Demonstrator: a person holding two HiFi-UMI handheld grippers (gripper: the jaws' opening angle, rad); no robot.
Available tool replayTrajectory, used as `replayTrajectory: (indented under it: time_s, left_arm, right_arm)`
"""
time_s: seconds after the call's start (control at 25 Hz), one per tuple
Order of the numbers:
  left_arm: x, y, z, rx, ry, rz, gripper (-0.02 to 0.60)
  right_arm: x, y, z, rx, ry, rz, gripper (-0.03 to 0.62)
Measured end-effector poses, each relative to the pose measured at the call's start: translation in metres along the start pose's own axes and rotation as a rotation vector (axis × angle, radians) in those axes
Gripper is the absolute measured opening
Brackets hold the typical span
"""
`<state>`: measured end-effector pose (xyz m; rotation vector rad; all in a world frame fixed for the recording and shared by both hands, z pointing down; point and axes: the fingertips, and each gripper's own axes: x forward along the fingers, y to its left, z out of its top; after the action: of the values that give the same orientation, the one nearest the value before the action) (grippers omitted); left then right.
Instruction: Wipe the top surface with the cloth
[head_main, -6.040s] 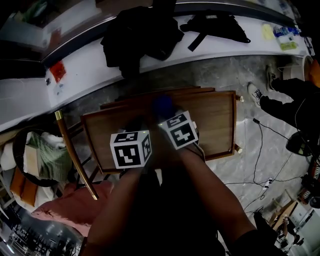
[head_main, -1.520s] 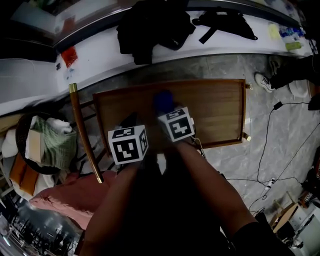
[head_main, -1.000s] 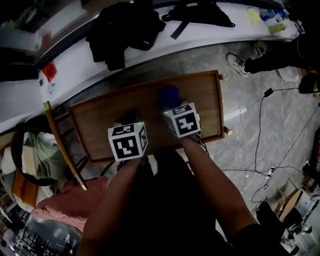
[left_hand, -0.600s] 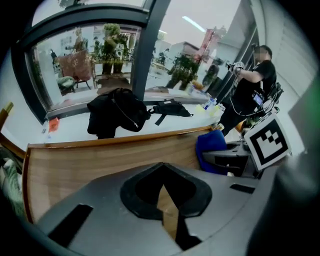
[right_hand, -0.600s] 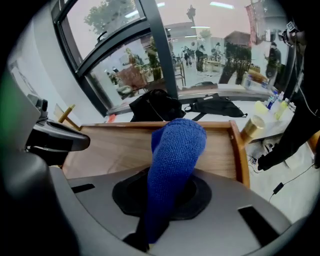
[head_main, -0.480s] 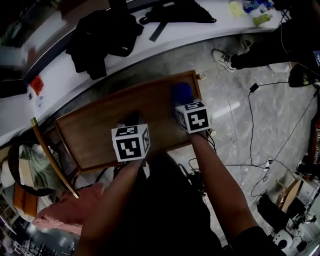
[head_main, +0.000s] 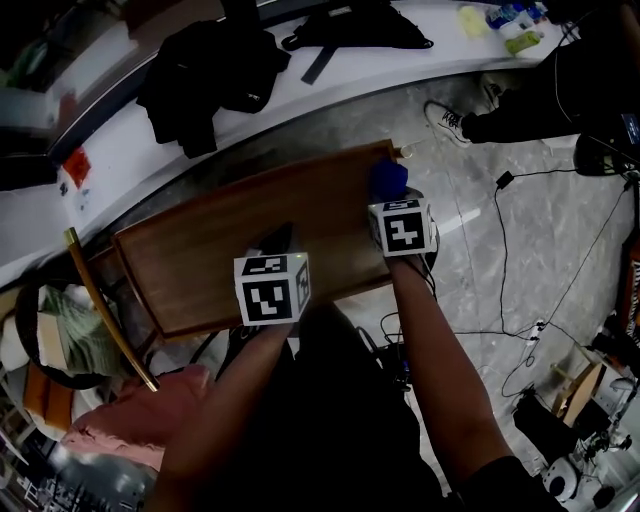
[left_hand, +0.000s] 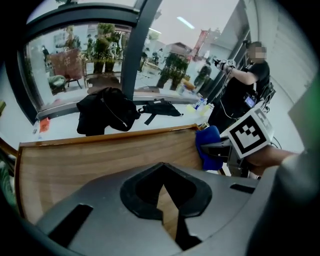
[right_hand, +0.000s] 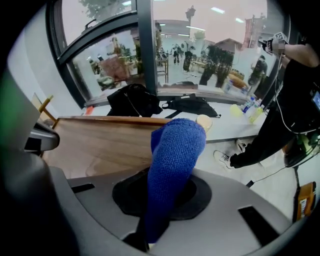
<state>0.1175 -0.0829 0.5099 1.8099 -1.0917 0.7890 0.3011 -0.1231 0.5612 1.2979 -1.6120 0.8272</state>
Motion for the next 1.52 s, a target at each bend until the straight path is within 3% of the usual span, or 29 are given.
replayTrajectory:
  time_s: [0.16,0.32,0.44,0.68,0.88,1.04,1.2,1.52]
  left_arm:
    - [-0.015,0.014,-0.003,-0.015,-0.02,0.012,0.009]
    - [-0.047,0.041,-0.007,-0.057,-0.072,0.019,0.009]
    - [-0.079,0.077,-0.012,-0.127,-0.113,0.053,0.009]
    - [-0.153,0.164,-0.033,-0.203,-0.161,0.131,0.009]
    - [-0.216,0.233,-0.042,-0.233,-0.193,0.205,0.009]
    - [-0.253,0.274,-0.049,-0.212,-0.186,0.249,0.009]
    - [-0.266,0.295,-0.059,-0.19,-0.172,0.266,0.009]
    - [-0.26,0.305,-0.072,-0.173,-0.141,0.23,0.009]
  right_arm:
    - [0.0,-0.005,0.003,0.008,-0.029,-0.024,0.048]
    - [-0.012,0.035,0.013,0.009,-0.112,0.061,0.048]
    - [-0.021,0.105,0.033,-0.004,-0.151,0.181,0.048]
    - [-0.029,0.289,0.055,-0.054,-0.184,0.468,0.048]
    - [-0.035,0.409,0.063,-0.135,-0.167,0.595,0.048]
    - [-0.035,0.49,0.059,-0.181,-0.161,0.67,0.048]
    - [-0.022,0.533,0.045,-0.152,-0.106,0.707,0.048]
    - [0.005,0.567,0.026,-0.159,-0.056,0.685,0.048]
